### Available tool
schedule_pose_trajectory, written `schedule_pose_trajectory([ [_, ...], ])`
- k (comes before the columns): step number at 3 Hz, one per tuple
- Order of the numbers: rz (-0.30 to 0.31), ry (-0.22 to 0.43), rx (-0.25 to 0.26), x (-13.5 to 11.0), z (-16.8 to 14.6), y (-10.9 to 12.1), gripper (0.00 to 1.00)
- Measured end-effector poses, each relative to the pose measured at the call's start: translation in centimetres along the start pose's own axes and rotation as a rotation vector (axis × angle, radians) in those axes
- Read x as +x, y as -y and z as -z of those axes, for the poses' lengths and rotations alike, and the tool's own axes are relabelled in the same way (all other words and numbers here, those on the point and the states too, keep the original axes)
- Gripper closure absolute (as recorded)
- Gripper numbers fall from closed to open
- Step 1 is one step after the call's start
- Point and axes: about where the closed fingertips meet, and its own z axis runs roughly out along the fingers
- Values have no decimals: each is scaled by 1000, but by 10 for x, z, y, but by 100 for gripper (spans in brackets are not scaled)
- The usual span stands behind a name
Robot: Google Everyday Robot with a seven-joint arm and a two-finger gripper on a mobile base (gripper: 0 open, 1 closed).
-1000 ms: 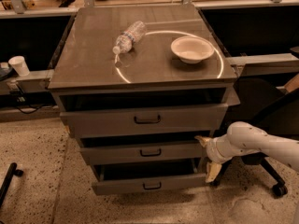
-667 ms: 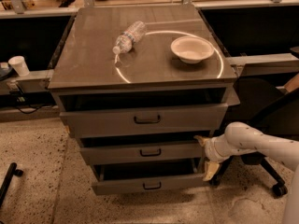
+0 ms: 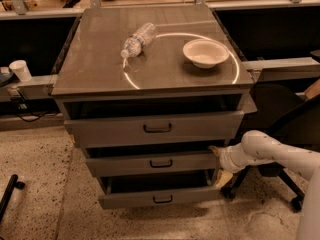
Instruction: Open middle drawer
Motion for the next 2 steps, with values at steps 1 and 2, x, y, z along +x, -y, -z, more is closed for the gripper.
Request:
schedule_pose_trajectory([
  [1, -1, 5, 0, 0, -1, 1, 26],
  [2, 0, 7, -2, -2, -3, 1, 30],
])
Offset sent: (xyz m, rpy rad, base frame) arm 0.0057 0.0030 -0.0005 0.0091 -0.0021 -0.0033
